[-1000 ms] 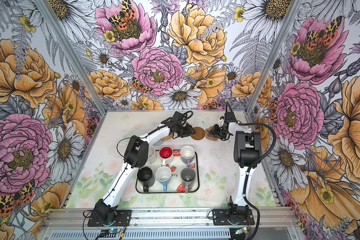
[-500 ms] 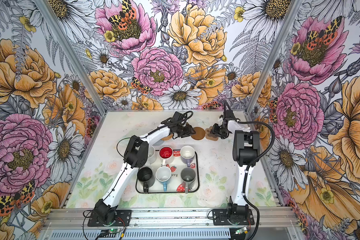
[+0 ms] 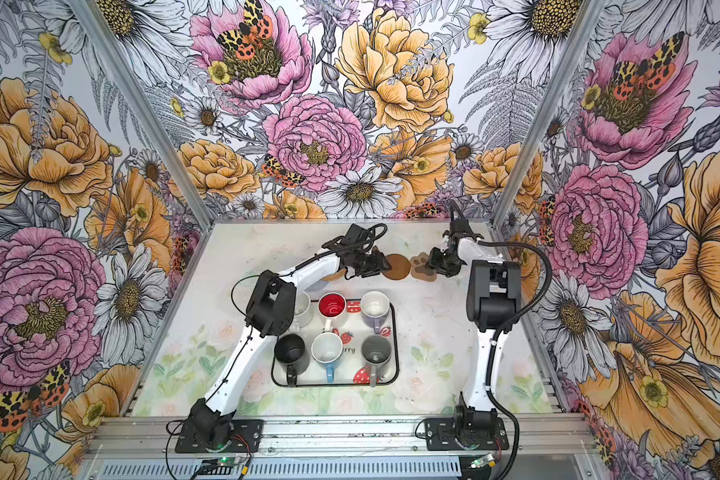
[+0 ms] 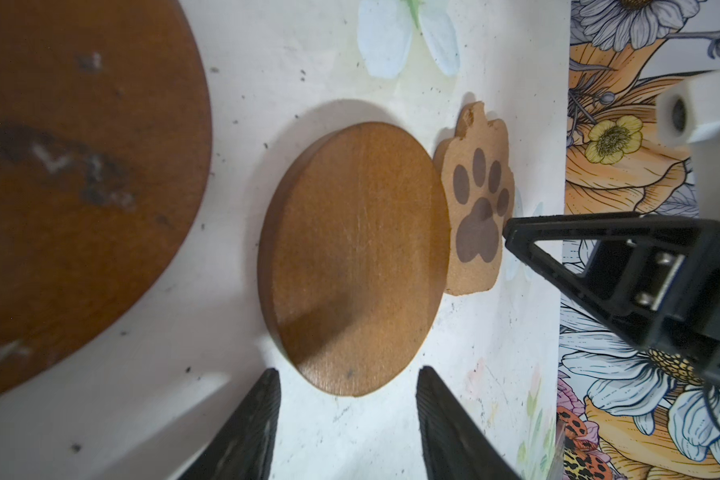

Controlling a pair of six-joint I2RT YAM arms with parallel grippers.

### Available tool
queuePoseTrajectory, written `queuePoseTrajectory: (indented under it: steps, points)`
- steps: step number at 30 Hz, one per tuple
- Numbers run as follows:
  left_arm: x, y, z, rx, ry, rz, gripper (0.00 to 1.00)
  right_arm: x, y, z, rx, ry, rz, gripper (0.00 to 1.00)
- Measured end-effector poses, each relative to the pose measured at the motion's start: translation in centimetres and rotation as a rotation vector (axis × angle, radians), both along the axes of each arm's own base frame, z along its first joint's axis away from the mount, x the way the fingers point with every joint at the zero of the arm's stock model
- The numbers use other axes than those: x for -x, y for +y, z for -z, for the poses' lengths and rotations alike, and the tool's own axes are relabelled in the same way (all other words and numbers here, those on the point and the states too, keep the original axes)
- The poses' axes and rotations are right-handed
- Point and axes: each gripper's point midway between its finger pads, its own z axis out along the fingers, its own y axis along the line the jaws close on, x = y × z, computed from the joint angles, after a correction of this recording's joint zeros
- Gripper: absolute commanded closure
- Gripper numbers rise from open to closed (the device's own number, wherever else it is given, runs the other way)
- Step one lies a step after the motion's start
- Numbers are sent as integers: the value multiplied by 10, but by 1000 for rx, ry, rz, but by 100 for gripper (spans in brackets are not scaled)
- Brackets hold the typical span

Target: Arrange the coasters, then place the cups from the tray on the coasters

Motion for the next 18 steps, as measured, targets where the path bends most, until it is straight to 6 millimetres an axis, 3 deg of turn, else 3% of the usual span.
queuePoseTrajectory:
  steps: [9, 14, 18]
  points:
    - [-1, 1, -38, 17, -68, 14, 45, 10, -20, -29, 12, -41, 45, 51]
    - [1, 3, -49, 13, -93, 20, 45, 23, -28, -16, 11, 4, 70, 50]
    - [3, 4, -45, 5, -89, 22, 44, 27, -28, -11, 8, 25, 77, 50]
